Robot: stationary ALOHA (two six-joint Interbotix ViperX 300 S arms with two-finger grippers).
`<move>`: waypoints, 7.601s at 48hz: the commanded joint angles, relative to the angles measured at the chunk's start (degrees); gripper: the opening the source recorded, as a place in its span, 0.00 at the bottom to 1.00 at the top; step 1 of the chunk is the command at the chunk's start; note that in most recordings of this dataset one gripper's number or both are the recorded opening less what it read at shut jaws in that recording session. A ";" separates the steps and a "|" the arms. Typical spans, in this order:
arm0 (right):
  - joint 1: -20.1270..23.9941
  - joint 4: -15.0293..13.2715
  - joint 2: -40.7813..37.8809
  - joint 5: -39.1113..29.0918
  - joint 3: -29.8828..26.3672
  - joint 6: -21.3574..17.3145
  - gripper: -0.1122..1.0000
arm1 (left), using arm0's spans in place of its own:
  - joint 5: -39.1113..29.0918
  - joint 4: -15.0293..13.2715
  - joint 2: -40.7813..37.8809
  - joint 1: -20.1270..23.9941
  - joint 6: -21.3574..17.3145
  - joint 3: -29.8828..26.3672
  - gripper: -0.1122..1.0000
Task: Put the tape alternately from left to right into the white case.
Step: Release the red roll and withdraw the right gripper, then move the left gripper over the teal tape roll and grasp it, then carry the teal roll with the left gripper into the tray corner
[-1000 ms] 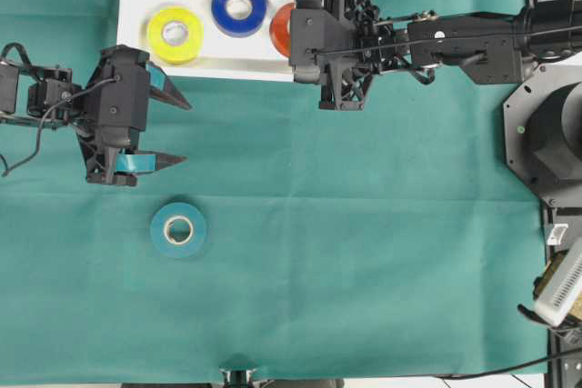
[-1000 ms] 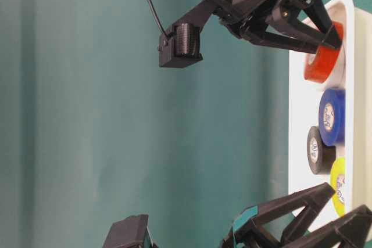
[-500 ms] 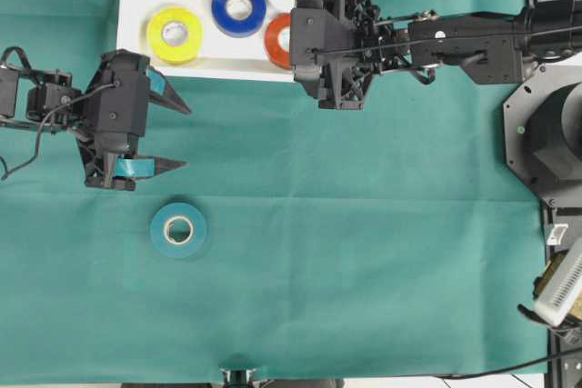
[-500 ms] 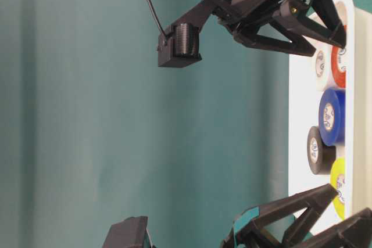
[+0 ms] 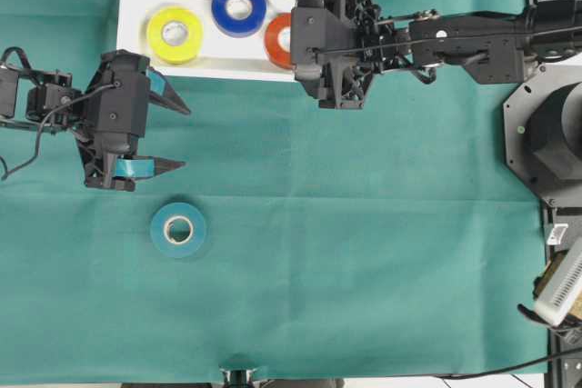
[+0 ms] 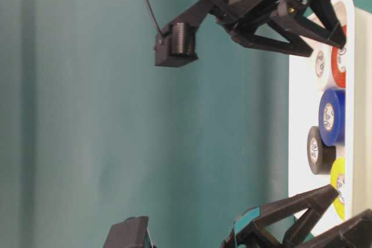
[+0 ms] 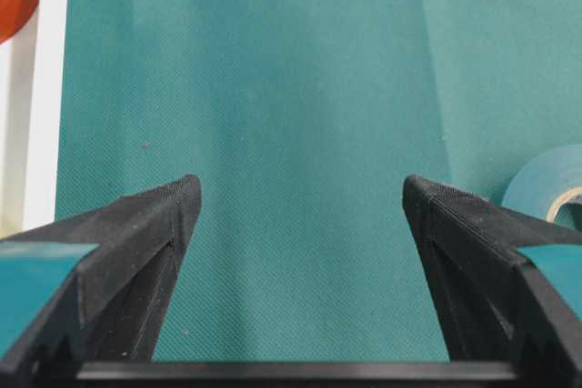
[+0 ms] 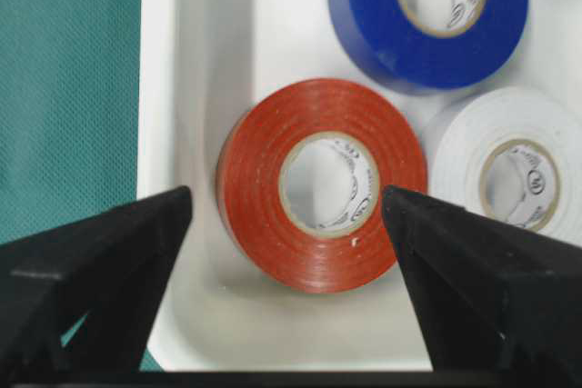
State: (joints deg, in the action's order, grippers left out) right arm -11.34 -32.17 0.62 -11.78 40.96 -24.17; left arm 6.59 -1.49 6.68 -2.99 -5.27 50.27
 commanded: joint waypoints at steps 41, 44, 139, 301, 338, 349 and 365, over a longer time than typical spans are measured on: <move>13.71 0.62 6.59 3.25 2.29 -0.53 0.78 | -0.62 -0.09 1.14 -0.70 0.09 -0.88 0.93; 14.15 0.62 6.59 3.60 2.29 -0.53 0.78 | -0.79 -0.09 1.14 -1.05 0.62 -0.88 0.93; 14.24 0.70 5.54 5.80 2.81 -0.53 0.78 | -2.29 -0.09 -11.87 -9.67 10.81 -5.63 0.93; 14.24 0.70 5.54 5.98 3.96 -4.39 0.78 | -6.15 0.09 1.85 31.29 9.84 -3.60 0.32; 14.24 0.70 5.45 6.06 3.78 -4.39 0.78 | -2.46 0.09 0.00 33.13 9.84 -2.72 0.65; 14.24 0.70 5.54 5.98 3.78 -4.39 0.78 | -2.46 0.09 0.09 33.13 9.84 -2.72 0.92; 14.24 0.70 5.45 6.06 3.87 -4.48 0.78 | -2.46 0.09 0.62 32.96 9.84 -2.02 0.92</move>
State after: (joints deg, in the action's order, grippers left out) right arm 2.81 -31.55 5.63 -6.15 45.44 -28.56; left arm 3.69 -1.49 6.15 30.06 4.66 48.78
